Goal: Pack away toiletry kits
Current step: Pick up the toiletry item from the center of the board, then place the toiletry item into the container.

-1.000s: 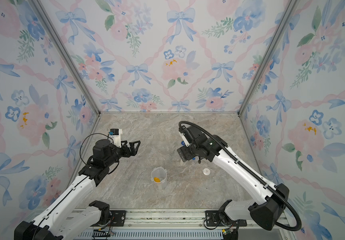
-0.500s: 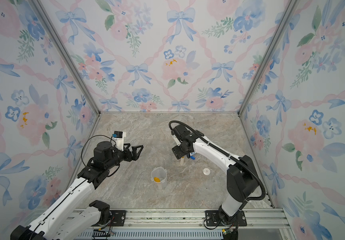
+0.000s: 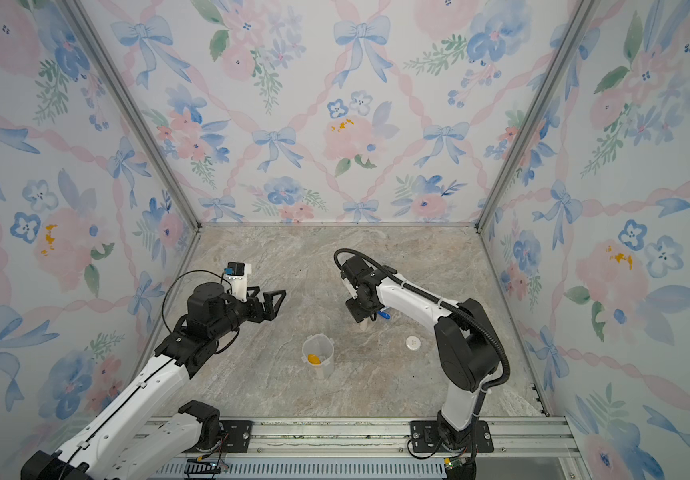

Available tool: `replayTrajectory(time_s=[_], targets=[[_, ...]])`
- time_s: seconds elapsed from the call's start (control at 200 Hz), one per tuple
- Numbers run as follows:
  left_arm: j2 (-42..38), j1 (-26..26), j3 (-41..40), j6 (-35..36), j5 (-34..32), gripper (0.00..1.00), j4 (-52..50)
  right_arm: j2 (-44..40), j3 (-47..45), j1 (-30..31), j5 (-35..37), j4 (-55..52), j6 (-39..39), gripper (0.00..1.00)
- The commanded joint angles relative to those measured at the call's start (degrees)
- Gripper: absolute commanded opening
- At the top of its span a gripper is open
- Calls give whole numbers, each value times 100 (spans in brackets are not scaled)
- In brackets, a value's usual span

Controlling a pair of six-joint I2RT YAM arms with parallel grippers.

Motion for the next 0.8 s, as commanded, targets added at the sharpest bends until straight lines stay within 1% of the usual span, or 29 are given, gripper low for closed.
replayTrajectory(time_s=[0.0,0.135,0.26,0.415,0.465,0.57,0.67,0.795], targets=[[-16,50,70,100,-83,98,53,-85,-105,38,92,-39,-62,42],[30,97,51,98,-116,98,75,-217,-228,54,126,26,-41,34],[52,148,51,74,-155,98,77,-308,-222,99,182,-38,-83,23],[120,182,26,14,-173,98,105,-702,-79,224,356,-383,-180,14],[165,183,25,-21,-168,98,133,-1010,-9,238,333,-524,-197,12],[256,182,31,-50,-200,98,165,-1406,343,408,156,-976,-261,11],[272,188,42,-16,-293,98,160,-1678,957,895,147,-1456,-344,11],[316,252,16,-82,-315,98,173,-1762,1445,1485,95,-1753,-99,13]])
